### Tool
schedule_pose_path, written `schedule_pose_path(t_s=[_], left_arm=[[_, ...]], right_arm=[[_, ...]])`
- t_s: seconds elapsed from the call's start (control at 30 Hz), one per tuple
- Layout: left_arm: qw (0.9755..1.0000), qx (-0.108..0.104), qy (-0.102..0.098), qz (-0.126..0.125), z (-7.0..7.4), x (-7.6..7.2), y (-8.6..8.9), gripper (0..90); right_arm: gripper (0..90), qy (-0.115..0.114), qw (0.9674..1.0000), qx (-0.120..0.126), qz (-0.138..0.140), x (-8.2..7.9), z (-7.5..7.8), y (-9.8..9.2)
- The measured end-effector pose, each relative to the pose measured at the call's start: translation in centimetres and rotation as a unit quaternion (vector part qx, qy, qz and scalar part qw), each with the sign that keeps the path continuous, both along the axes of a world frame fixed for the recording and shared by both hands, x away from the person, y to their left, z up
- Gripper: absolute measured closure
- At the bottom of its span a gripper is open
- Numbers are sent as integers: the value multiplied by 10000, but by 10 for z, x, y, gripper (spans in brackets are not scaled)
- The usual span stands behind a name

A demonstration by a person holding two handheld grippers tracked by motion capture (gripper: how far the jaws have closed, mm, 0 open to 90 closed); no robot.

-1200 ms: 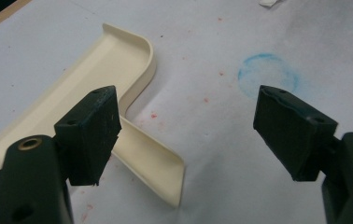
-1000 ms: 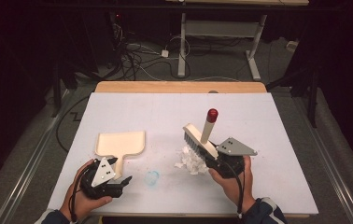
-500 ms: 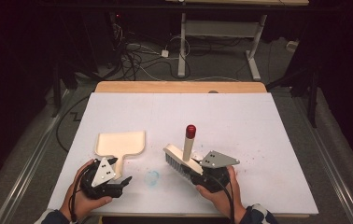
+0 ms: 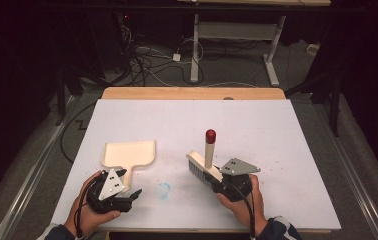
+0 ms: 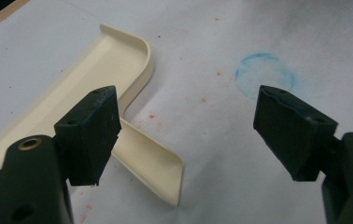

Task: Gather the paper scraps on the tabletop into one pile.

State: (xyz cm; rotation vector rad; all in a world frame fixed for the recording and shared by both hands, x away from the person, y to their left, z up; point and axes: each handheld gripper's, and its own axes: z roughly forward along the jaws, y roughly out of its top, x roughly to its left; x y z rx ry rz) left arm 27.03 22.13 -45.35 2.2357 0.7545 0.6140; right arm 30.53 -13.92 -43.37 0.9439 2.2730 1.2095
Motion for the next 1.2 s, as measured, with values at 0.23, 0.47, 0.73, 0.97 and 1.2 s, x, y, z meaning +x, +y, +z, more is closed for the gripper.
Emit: schedule_pose_path(t_s=[0.23, 0.47, 0.73, 0.97, 1.2], left_arm=[[10000, 4, -13, 19, 1, 0, 1, 224], [10000, -24, -24, 32, 1, -1, 2, 224], [10000, -7, 8, 31, 0, 0, 1, 224], [10000, 14, 30, -6, -1, 2, -1, 224], [10000, 27, 58, -44, -3, 3, -1, 224]], right_arm=[[667, -208, 9995, 220, 80, -2, 17, -14], [667, -362, 9968, 236, 674, -3, 31, -34], [664, -167, 9796, 164, 1994, -10, 14, -41], [667, -92, 9582, 169, 2856, 3, -9, -45], [668, -230, 9617, 130, 2728, 28, -14, -47]])
